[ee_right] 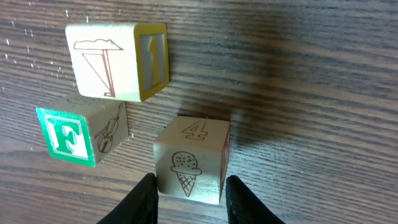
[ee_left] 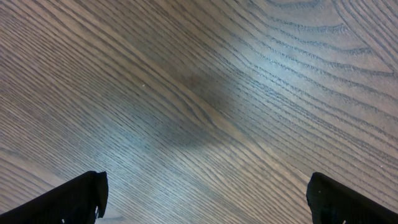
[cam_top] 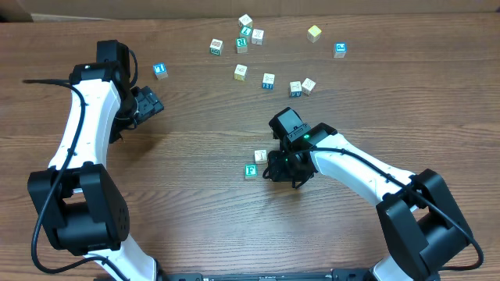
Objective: Form a circle
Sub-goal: 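Hold the '4' block on the table next to the F block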
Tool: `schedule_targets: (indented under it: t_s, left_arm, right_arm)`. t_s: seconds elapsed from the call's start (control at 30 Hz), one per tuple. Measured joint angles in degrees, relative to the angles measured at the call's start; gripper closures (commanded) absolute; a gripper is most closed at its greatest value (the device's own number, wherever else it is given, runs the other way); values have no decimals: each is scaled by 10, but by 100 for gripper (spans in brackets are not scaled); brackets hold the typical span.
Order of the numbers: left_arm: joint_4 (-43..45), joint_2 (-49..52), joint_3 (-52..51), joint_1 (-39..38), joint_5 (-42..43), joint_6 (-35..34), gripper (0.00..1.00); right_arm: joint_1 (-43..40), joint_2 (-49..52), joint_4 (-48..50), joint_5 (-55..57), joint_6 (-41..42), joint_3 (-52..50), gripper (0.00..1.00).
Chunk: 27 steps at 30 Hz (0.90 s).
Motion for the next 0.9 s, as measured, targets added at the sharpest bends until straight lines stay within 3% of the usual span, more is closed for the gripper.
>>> schedule_targets:
  t_s: [0.37, 0.9]
  left_arm:
    - [0, 0, 0, 0, 0, 0, 0]
    - [0, 0, 0, 0, 0, 0, 0]
  right_arm:
    - [0, 0, 5, 0, -2, 0, 74]
    - [0, 0, 18, -8, -15, 0, 73]
